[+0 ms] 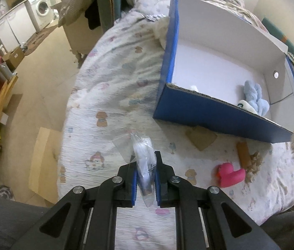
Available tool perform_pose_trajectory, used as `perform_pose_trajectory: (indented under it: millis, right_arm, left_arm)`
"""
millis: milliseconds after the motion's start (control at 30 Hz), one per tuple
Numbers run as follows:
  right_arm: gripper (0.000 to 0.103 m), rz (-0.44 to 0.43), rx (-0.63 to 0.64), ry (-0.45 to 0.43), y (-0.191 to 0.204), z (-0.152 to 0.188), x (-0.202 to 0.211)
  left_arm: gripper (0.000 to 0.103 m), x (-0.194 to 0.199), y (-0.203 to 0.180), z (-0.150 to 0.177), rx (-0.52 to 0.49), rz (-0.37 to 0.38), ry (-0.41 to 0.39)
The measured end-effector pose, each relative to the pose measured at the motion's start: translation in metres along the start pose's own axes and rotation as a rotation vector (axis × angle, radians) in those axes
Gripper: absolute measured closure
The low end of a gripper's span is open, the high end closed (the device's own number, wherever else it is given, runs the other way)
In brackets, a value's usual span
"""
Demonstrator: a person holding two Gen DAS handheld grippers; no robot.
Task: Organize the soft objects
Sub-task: 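Carry the plastic bag and scrunchie over the shoebox with both tools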
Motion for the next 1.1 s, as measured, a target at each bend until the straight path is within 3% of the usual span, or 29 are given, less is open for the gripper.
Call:
perform_pose_trajectory:
  millis: [200, 400, 633, 767, 1100]
  right_arm:
    - [0.094, -0.022, 0.015, -0.088, 0.01, -0.009, 0.015]
    - [0.094, 0.01, -0.009, -0.151, 0.008, -0.017, 0.022]
    - [0.094, 0.044, -0.026, -0.174, 0.003, -0.026, 0.02]
    - [0.094, 0.051, -0.018, -0.192, 0.0, -0.036, 0.02]
    - [0.094, 0.078, 0.011, -0.211, -0.008, -0.075, 0.017]
  left_arm:
    - [0.091, 0.021, 0.002, -0.002, 0.006, -0.035, -0.09]
    - [0.091, 0.064, -0.012, -0.013, -0.018, -0.005, -0.231]
    - [0.091, 0.106, -0.033, -0.034, -0.096, 0.127, -0.388]
    - [0.091, 0.114, -0.046, -0.051, -0.15, 0.145, -0.412]
    - [0.091, 0.096, -0.054, -0.101, -0.181, 0.136, -0.38]
Point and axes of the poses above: each gripper's, at about its wrist camera, not at the fingertips, and x roughly against the way its jaws point, y to its left, z to its underside, the point moved 2 cm from there along -x, roughly the way its jaws point, and after that the axes turned 5 degrees about -x, right-handed, at the moved point
